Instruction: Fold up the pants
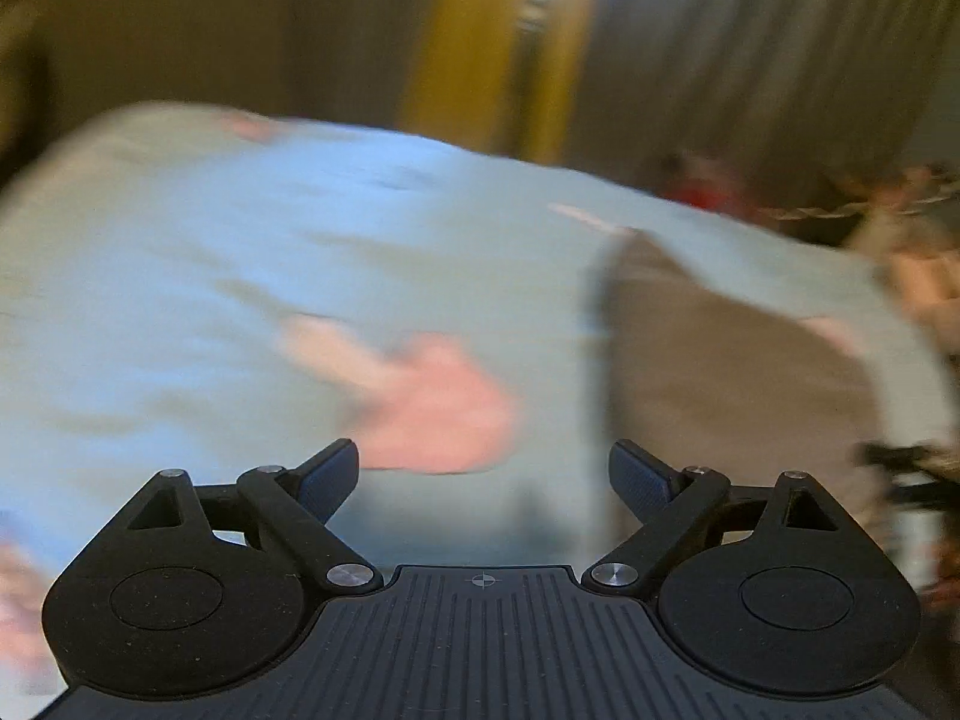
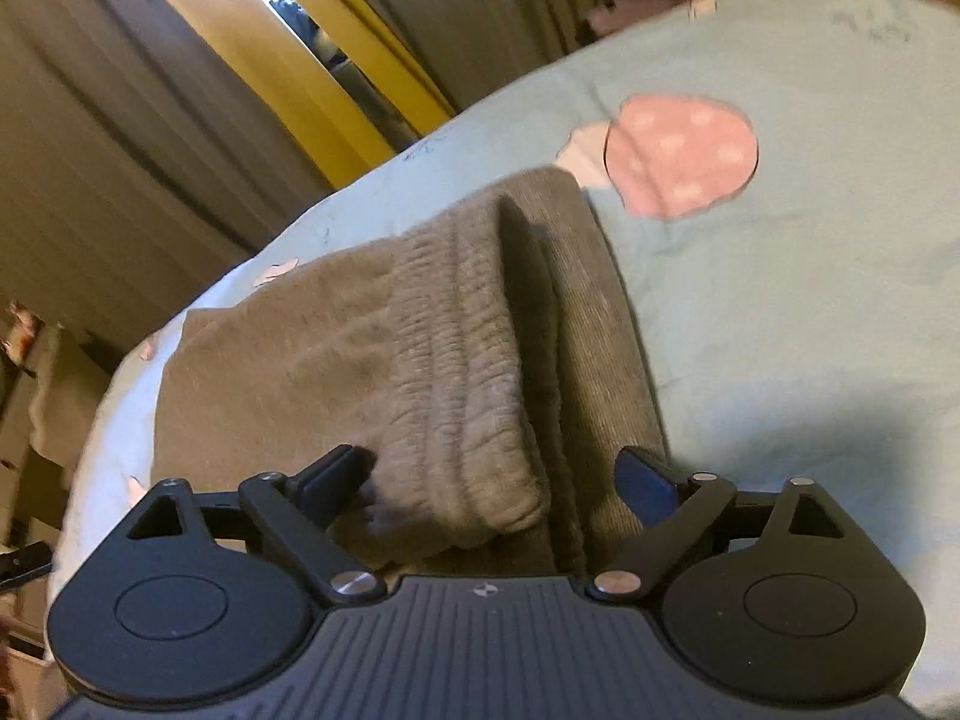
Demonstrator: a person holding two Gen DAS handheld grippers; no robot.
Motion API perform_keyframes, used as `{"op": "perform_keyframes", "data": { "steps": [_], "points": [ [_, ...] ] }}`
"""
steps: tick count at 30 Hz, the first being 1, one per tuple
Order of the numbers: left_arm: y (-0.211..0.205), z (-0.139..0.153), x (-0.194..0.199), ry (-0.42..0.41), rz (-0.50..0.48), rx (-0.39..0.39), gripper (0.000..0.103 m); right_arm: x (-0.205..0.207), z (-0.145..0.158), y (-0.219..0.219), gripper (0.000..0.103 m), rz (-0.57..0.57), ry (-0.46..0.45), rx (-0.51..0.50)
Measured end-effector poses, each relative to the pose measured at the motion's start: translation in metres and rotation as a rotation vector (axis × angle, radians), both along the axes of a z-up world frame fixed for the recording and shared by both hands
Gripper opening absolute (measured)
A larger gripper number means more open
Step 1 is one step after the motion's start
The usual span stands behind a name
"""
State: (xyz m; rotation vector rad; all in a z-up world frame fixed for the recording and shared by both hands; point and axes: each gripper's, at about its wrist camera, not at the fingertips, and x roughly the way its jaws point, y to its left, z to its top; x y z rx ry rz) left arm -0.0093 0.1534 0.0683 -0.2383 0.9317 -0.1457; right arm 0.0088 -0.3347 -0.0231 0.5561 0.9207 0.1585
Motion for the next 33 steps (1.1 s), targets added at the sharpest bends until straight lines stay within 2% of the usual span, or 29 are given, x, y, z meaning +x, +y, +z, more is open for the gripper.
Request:
{"op": "perform_keyframes", "data": {
  "steps": [2, 5, 9, 11, 13, 14, 17, 21, 24, 26, 27, 28, 29, 33],
  "points": [
    [-0.021, -0.015, 0.023, 0.046, -0.079, -0.077, 0.094, 0.001, -0.002, -0.007, 0.094, -0.008, -0.010, 0.040],
    [-0.054, -0.043, 0.060, 0.146, -0.186, -0.133, 0.094, 0.000, -0.003, -0.020, 0.095, 0.001, -0.012, 0.094],
    [-0.081, -0.072, 0.085, 0.208, -0.239, -0.126, 0.088, -0.001, -0.007, -0.037, 0.096, 0.043, -0.006, 0.190],
    [-0.084, -0.081, 0.088, 0.223, -0.260, -0.158, 0.088, -0.001, -0.006, -0.046, 0.099, 0.059, -0.005, 0.201],
    [-0.081, -0.085, 0.096, 0.226, -0.271, -0.194, 0.088, 0.001, -0.006, -0.053, 0.099, 0.048, 0.004, 0.141],
    [-0.080, -0.087, 0.098, 0.224, -0.279, -0.207, 0.089, 0.002, -0.009, -0.058, 0.099, 0.057, 0.002, 0.167],
    [-0.080, -0.094, 0.105, 0.222, -0.309, -0.239, 0.095, 0.011, -0.028, -0.067, 0.099, 0.102, 0.042, 0.352],
    [-0.080, -0.106, 0.122, 0.239, -0.325, -0.279, 0.099, 0.028, -0.038, -0.052, 0.099, 0.165, 0.025, 0.371],
    [-0.086, -0.107, 0.131, 0.253, -0.344, -0.264, 0.100, 0.043, -0.039, -0.038, 0.099, 0.177, 0.006, 0.373],
    [-0.092, -0.105, 0.131, 0.230, -0.354, -0.238, 0.100, 0.050, -0.037, -0.023, 0.098, 0.182, -0.011, 0.321],
    [-0.095, -0.103, 0.129, 0.195, -0.349, -0.222, 0.096, 0.051, -0.033, -0.015, 0.095, 0.191, -0.024, 0.278],
    [-0.098, -0.101, 0.125, 0.147, -0.336, -0.201, 0.091, 0.051, -0.030, -0.008, 0.081, 0.199, -0.030, 0.226],
    [-0.100, -0.100, 0.122, 0.116, -0.323, -0.184, 0.085, 0.050, -0.026, -0.004, 0.073, 0.204, -0.031, 0.184],
    [-0.101, -0.098, 0.108, 0.038, -0.357, -0.154, 0.081, 0.045, -0.022, -0.003, 0.070, 0.225, -0.021, 0.190]
  ]
}}
